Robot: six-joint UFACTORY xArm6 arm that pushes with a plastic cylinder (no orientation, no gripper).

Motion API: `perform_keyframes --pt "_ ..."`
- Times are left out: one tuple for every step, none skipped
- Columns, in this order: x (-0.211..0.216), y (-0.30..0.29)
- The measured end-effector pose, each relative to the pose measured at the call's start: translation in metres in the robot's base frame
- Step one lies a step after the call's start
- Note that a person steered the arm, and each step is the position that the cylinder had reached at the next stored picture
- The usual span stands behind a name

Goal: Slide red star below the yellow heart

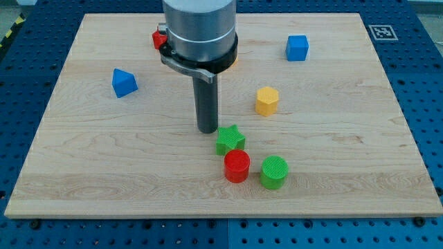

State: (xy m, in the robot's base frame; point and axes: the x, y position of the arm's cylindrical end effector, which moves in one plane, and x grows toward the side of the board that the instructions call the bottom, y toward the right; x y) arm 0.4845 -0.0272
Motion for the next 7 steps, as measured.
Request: perform_keyframes --pt "0.003 0.019" --pt "0.029 0.063" --pt "0.03 0.077" --pt "-0.019 0.051" --pt "-0.062 -0.01" --pt "-0.101 -0.071" --pt "-0.14 -0.114"
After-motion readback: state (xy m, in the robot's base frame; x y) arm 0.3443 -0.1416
